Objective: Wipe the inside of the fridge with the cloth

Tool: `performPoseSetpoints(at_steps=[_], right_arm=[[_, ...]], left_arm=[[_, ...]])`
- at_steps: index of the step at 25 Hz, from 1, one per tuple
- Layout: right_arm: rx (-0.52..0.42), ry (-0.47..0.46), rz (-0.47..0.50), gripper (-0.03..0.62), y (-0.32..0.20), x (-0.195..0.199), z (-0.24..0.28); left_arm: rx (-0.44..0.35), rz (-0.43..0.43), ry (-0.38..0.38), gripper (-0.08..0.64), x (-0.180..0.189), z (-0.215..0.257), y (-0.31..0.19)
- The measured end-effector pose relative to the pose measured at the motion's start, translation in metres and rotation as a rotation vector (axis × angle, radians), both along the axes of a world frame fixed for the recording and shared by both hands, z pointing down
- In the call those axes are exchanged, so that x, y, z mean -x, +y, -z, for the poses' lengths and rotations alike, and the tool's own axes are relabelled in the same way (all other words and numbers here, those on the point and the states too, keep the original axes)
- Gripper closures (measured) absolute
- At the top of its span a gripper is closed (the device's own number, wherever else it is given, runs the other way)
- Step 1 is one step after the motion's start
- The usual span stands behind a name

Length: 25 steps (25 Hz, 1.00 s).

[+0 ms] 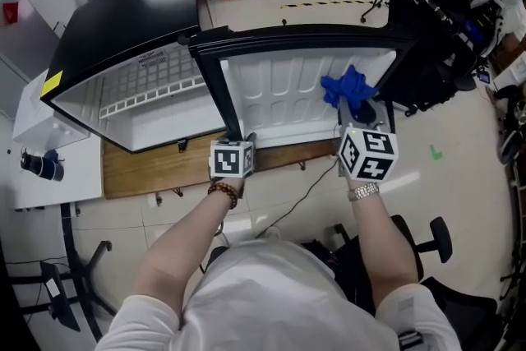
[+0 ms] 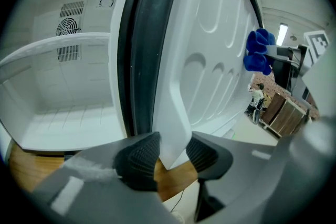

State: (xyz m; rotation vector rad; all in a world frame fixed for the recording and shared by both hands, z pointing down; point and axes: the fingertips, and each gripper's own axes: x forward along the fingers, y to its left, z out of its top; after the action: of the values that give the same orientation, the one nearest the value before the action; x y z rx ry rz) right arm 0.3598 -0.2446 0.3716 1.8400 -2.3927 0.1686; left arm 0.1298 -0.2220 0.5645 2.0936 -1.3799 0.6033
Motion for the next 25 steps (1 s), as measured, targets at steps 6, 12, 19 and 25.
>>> performPoseSetpoints(at_steps=[6,12,19,25], right_arm=[[0.036,0.003,0.224,0.486,0.022,0.105,-0.029],[0.115,0.026,0.386,0.486,0.03,0.184,-0.063],[0.161,0.043,0.437,0.486,0.019,0.217,-0.085],[0.165,0.025,0.417,0.486,0.012,0.214,-0.09]], left_arm=[[-0.019,-0.019,0.017,0.402,-0.002,0.004,0.011],[-0.024,-0.028,0.01,0.424,0.003,0.006,0.015],[-0.024,-0.038,-0.006,0.428,0.005,0.004,0.014],[-0.023,-0.042,-0.007,0.437,0.004,0.003,0.014]])
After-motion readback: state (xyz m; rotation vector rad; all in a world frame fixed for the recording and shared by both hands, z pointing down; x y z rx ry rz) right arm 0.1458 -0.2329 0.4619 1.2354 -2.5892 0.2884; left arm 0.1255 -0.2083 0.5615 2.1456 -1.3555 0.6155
